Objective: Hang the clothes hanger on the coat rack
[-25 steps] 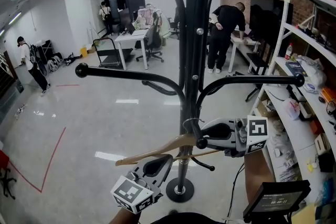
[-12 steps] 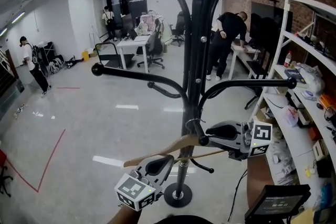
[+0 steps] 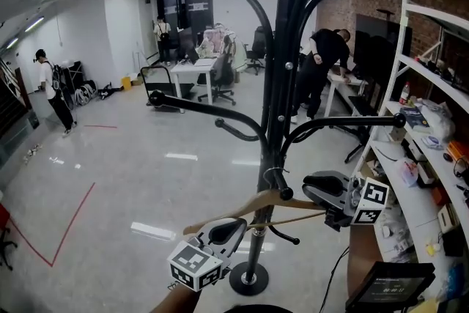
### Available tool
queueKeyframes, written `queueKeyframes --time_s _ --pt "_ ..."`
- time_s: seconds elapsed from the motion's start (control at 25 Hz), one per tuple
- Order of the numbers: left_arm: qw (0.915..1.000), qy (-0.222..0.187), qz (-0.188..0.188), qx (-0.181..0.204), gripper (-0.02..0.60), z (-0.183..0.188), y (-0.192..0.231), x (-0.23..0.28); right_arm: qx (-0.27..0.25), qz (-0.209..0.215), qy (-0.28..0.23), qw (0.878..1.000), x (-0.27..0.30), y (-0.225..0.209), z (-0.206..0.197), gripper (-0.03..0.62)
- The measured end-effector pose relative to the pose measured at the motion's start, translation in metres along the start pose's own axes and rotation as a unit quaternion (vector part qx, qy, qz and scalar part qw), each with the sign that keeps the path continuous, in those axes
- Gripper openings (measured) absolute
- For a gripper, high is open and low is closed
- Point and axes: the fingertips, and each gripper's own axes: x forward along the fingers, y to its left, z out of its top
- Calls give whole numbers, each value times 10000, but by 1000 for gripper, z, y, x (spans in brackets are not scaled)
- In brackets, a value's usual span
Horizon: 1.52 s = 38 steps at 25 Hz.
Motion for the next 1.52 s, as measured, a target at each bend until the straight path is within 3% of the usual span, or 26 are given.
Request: queueKeyframes --time_s 0.2,0.36,0.56,0.8,0.96,1.12,1.32,1.52 --pt "9999 -119 112 -25 -2 7 -4 -8 -244 -843 -319 9956 -19 -5 25 58" --pt "9996 -245 169 -7 -2 15 -15 -21 -777 -1479 -80 9859 -32 7 34 58" --pt "9986 -354 363 -125 -2 15 -29 -40 -1057 -1846 335 9765 -47 45 29 57" --pt "9983 -312 415 -263 -2 6 -76 -71 -616 -2395 822 9654 -81 103 13 28" --pt "9989 -209 344 -238 -2 1 -113 -89 -422 -2442 878 9648 -100 144 5 9" --pt "9987 -247 267 -355 -2 1 -149 -107 -277 -2649 1206 9563 -117 172 -9 8" --pt "9980 -251 464 -344 -2 3 -161 -135 -35 -2703 1198 9553 -118 199 -12 8" --pt "9974 -198 488 -497 -2 -19 -166 -188 146 -2913 1320 9474 -105 242 -25 8"
